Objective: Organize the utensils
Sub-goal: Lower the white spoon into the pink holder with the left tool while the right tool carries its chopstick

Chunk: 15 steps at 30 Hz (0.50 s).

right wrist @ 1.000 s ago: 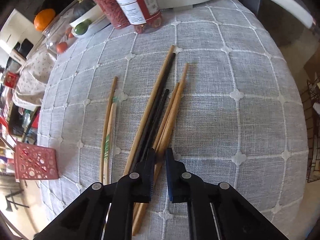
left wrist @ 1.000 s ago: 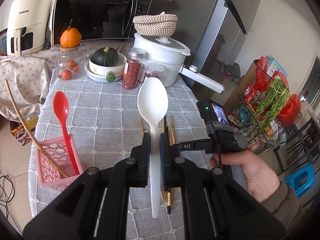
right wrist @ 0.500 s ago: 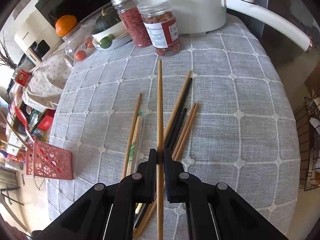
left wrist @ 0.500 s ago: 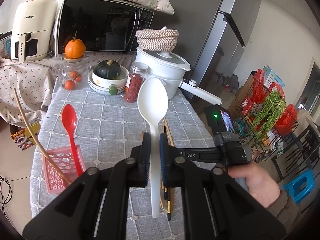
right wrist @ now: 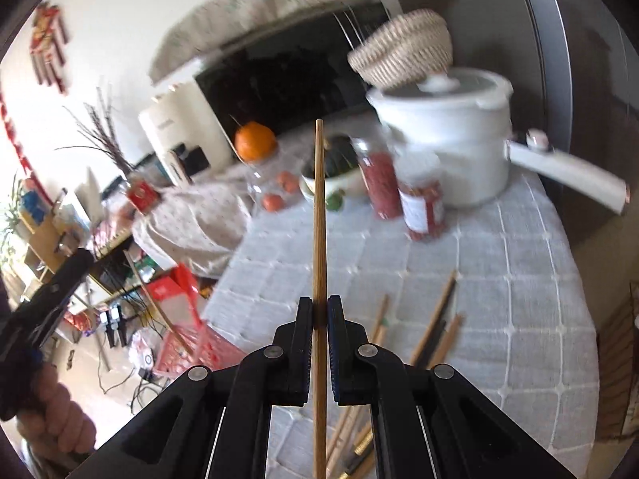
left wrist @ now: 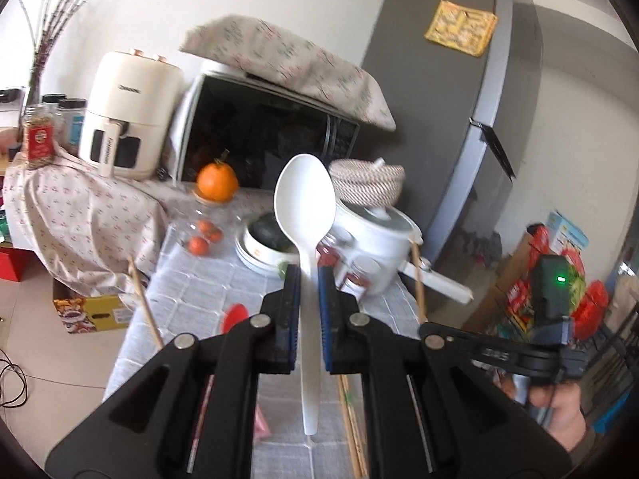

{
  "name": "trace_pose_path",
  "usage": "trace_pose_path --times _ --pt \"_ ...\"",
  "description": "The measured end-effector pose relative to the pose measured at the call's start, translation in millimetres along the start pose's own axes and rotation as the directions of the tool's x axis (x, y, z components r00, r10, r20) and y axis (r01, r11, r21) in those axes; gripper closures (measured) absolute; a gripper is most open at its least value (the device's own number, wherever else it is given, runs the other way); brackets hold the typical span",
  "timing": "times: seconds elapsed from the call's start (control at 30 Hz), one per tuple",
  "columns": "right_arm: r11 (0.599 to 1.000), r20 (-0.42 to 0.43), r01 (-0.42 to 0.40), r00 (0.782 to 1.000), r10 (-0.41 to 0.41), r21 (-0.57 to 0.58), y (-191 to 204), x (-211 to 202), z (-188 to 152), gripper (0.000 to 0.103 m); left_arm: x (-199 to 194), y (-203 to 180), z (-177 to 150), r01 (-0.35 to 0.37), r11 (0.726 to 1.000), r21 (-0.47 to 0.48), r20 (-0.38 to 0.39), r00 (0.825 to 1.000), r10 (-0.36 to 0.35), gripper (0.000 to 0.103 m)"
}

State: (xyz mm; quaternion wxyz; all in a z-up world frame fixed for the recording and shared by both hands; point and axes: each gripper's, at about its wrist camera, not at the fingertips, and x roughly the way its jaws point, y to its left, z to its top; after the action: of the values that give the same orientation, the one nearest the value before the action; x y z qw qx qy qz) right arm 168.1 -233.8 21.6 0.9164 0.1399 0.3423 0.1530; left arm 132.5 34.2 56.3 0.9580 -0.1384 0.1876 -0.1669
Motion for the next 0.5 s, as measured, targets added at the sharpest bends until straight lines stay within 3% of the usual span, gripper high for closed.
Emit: trace_pose_path --times 0.2,0.5 --pt "0.997 0.117 -0.059 0.991 0.063 -0.044 22 -18 4 0.096 1 19 -6 -0.031 0.999 -0.018 0.074 0.997 0.032 0.093" --pt "0.99 0.169 -0.101 0.979 0.116 -0.095 48 -18 -3 0.096 15 35 -26 -0.091 0.996 0.006 0.111 0.99 0.09 0.093"
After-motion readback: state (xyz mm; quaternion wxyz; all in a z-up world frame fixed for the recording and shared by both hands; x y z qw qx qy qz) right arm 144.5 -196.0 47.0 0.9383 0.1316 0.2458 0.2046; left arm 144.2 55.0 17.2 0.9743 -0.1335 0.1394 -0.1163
